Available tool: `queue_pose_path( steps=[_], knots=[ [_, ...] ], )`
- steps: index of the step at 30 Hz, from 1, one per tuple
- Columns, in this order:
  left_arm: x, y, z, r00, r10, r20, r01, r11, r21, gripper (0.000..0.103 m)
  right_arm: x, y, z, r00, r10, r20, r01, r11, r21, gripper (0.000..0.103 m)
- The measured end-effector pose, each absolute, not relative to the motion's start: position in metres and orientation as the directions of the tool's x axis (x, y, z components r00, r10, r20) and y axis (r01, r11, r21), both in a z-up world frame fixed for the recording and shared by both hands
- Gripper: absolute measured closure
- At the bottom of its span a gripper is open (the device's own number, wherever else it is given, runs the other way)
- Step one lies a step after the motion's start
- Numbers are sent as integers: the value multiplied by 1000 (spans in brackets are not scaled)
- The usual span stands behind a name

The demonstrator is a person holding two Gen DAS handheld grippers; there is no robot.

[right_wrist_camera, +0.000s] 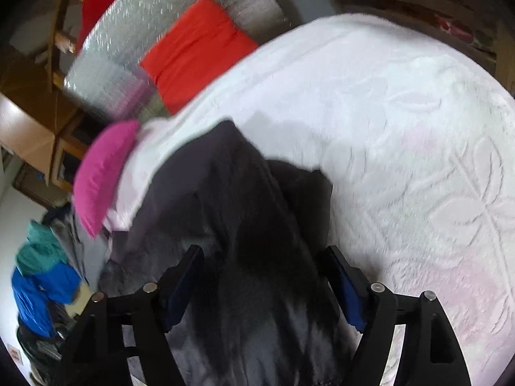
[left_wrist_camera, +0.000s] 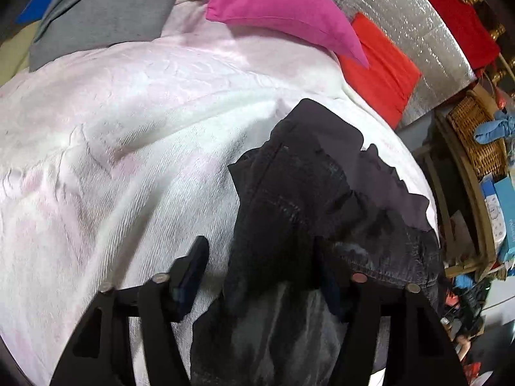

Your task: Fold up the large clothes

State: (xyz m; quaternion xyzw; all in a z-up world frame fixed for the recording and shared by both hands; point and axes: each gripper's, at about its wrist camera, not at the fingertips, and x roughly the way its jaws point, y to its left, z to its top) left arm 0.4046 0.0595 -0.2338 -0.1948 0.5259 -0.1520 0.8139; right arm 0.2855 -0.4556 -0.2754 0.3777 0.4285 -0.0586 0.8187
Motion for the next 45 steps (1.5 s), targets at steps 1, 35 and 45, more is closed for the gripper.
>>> queue_pose_path(
  steps=[1,35,45],
  knots=[
    [404,57,-235,399,-465,-790,48,871,-488,62,288,-449,-282,596,201,-777,431,736,522,40],
    [321,-39,-190,634,-232,-738,218,969,-118,29,282,-313,-214,766,115,-633,131,936,328,53],
    [334,-68,-224,631,-105,-769,219,975,46,29,321,-316,-239,674,132,-727,184,923,338,52]
  ],
)
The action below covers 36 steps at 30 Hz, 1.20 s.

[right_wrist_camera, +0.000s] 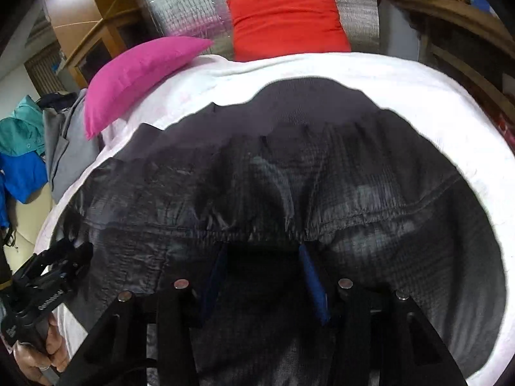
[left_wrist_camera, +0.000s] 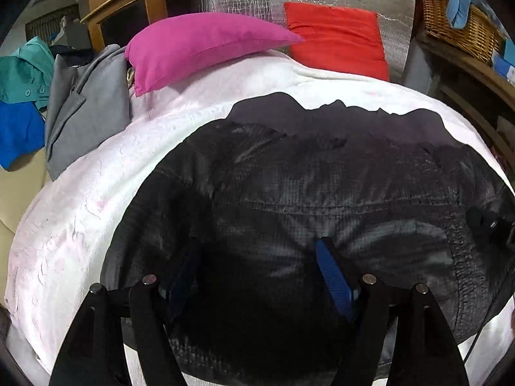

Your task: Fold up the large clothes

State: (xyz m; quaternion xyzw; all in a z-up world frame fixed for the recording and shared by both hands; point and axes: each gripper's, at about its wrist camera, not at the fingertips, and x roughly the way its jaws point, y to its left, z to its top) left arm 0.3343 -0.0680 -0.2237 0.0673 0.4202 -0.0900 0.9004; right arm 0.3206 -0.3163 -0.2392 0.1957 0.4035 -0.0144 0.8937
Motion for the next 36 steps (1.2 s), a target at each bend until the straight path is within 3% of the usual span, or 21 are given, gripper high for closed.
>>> queue_pose_path(
  steps=[4,10,24,28,32,36],
  knots=[
    [336,-72,-222,647,-94,-756,224,972,70,29,321,-325,-217,757,84,-648,185,924,336,50],
    [329,-78,-224,661,-81,-746,236,966,104,29,360,-340,-256,665,99,-740,286,882,375,41],
    [329,-77,-224,662,-78,-745,241,964,113,29,302,-309,-215,720,144,-678,153,921,359,40],
    [330,-77,-225,661,-77,-746,236,966,109,29,288,-296,-217,693,147,-706,122,941,316,40],
    [330,-79,-226,667,-71,-742,235,965,119,28,303,-283,-258,587,134,-798,129,958,256,40],
    [329,-79,-227,669,-57,-741,231,964,135,28,297,-279,-251,610,122,-783,109,966,236,40]
  ],
)
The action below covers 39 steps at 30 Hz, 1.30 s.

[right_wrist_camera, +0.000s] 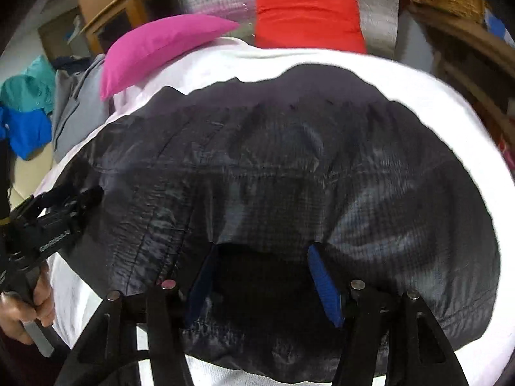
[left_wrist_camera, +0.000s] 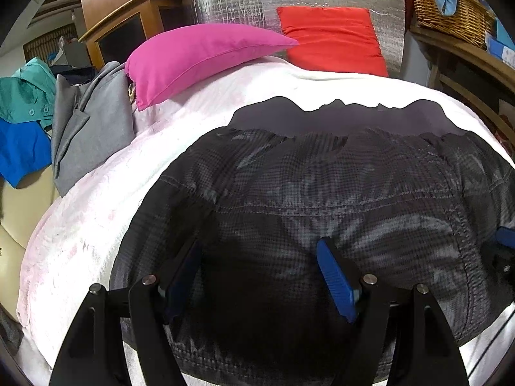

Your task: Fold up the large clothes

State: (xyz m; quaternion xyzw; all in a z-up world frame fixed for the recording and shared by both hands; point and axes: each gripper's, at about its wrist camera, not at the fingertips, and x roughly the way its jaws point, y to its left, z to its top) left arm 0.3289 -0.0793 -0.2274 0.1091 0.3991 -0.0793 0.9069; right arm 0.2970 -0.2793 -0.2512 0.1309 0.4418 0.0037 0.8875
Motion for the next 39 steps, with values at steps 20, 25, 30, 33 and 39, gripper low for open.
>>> queue_pose_path(
  steps=[20,25,30,33,39],
  knots=[
    [326,8,-233,620,171,-766,1,976,218,25,228,-402,-259,651,51,-757,470,756,455,40],
    [301,10,-210,697,92,-711,15,990,144,25,210,-397,-246,688,13,-725,467,757,457,40],
    [280,4,-185,784,56,-619,32,991,131,25,215,-396,-262,604,39,-796,465,794,392,37],
    [279,3,-180,802,31,-596,43,993,109,25,209,-399,-256,626,44,-778,467,778,420,36],
    [276,1,-173,814,17,-580,51,994,101,25,195,-390,-231,735,33,-677,398,787,471,36]
  ],
)
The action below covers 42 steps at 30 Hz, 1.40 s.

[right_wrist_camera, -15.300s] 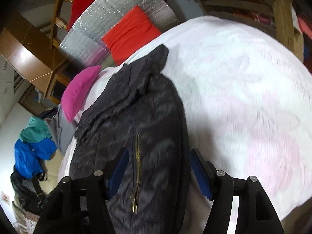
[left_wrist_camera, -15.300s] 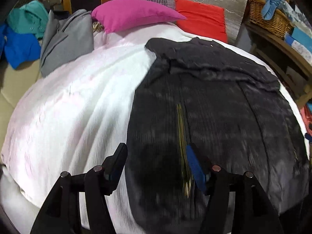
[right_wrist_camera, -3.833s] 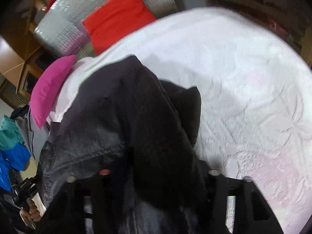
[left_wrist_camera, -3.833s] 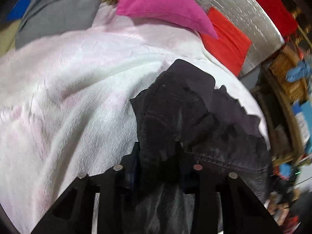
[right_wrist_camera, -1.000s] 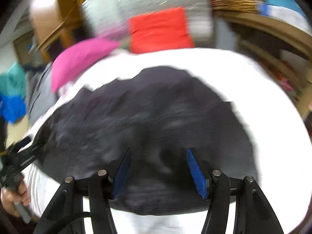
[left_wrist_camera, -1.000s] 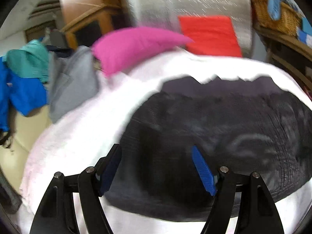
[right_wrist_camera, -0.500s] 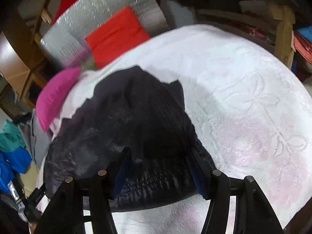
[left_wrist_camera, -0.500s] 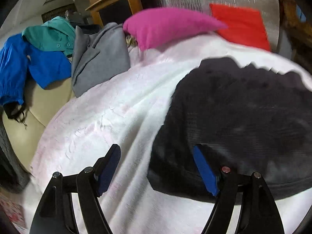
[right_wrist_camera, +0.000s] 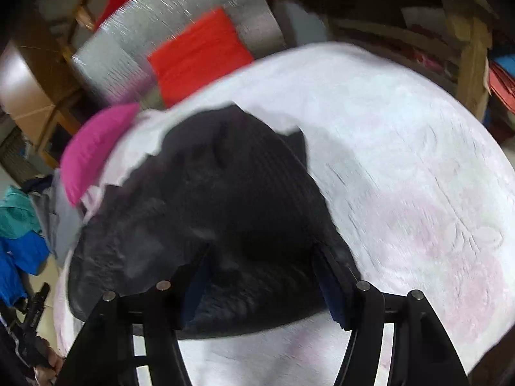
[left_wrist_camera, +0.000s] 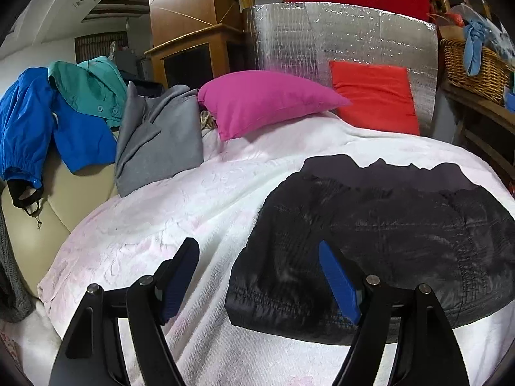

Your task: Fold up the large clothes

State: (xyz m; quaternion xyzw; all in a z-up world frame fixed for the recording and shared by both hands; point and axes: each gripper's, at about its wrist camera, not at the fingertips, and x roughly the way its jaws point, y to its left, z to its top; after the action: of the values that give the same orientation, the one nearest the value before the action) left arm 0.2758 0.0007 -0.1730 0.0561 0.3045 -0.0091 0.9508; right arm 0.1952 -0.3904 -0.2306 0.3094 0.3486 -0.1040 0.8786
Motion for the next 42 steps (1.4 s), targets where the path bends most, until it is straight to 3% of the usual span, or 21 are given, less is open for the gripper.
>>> queue_pose_path(
  steps=[4,8,15,19,22,27,30,35,36,38,40,42],
  knots=[
    [272,-1,-170,821,15,-571,50,994,98,25,203,-377,-227,749,94,-656,325,811,487,36],
    [271,-1,-169,824,10,-567,54,994,95,25,222,-368,-251,646,102,-757,354,838,416,35],
    [273,-1,-169,821,3,-571,58,994,88,25,215,-373,-238,688,91,-720,350,828,438,35],
    [293,5,-180,766,-3,-643,58,996,65,25,208,-390,-223,718,-4,-696,409,812,417,34],
    [319,21,-191,697,-12,-716,16,1000,0,25,213,-413,-220,708,-41,-705,456,790,411,25],
    [366,42,-214,578,-101,-810,3,993,-121,25,240,-452,-232,644,-59,-762,499,788,360,23],
    [383,36,-234,483,-199,-852,49,978,-201,25,258,-469,-244,633,-7,-774,495,772,399,23],
    [396,22,-244,416,-363,-834,134,931,-339,26,295,-457,-263,636,139,-759,411,772,486,24],
    [396,17,-245,417,-365,-833,147,931,-334,33,301,-449,-263,625,105,-774,405,803,436,26],
    [398,5,-246,417,-353,-837,175,935,-308,43,306,-435,-258,607,28,-794,394,857,332,50],
    [403,-4,-243,440,-326,-837,187,945,-269,45,303,-433,-248,619,-31,-784,407,867,287,66],
    [408,-7,-242,449,-325,-833,175,946,-274,46,299,-436,-242,638,-61,-768,422,862,282,70]
  ],
)
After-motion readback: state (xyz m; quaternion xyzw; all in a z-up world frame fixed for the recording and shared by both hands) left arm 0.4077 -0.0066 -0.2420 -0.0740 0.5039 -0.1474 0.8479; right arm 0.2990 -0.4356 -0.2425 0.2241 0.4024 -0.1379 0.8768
